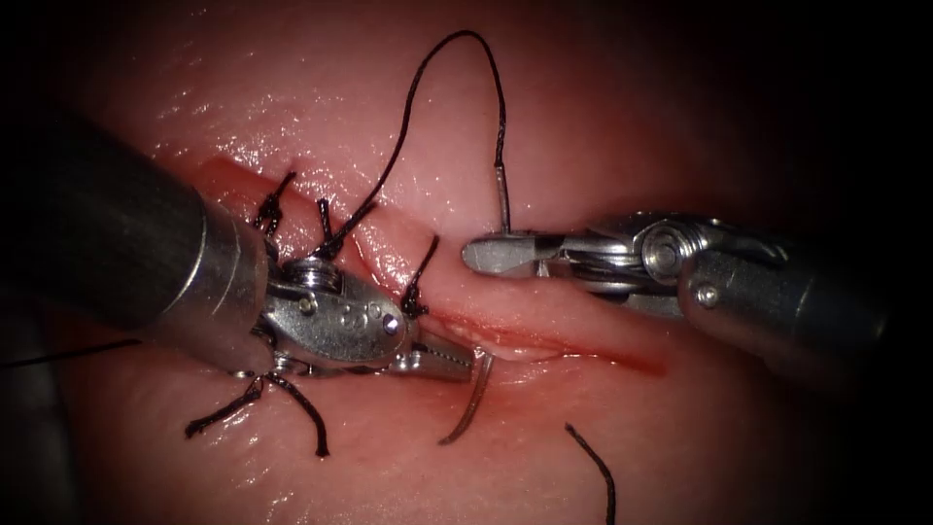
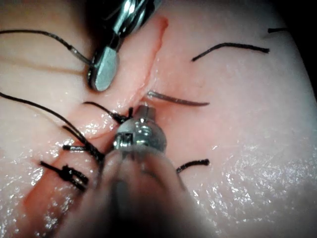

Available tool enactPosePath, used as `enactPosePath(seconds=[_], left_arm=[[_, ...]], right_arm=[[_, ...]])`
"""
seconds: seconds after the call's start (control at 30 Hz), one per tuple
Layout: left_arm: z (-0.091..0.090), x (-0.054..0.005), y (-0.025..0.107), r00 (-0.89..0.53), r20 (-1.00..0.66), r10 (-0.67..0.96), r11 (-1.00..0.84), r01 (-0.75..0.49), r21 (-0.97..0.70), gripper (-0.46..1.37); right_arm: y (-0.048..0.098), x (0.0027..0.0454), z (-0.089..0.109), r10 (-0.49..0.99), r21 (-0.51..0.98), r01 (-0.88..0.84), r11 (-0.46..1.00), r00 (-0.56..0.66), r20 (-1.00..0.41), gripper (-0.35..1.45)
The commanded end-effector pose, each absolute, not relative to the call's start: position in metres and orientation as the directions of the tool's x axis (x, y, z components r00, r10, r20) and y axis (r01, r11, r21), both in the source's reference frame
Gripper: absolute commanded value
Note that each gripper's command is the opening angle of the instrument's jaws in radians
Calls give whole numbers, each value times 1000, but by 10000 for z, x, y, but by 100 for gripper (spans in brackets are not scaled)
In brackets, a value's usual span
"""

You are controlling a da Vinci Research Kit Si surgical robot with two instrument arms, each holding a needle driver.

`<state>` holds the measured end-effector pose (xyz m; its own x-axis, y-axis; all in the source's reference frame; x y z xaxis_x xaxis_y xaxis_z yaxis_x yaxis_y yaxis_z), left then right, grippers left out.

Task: Wound Closure
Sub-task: Use the right gripper to insert the needle through the top of the skin

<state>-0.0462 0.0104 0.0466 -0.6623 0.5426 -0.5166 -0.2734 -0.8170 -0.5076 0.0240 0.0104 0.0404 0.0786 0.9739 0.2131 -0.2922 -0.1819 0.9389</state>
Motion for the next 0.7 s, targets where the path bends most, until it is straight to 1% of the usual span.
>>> enactPosePath(seconds=[0.03,0.7], left_arm=[[467,-462,104,-663,-517,542,-816,-267,-513,-35],[467,-462,104,-662,-527,533,-823,-260,-506,-35]], right_arm=[[104,241,404,974,938,-297,-181,78,213,-35],[105,240,406,974,937,-298,-181,75,212,-35]])
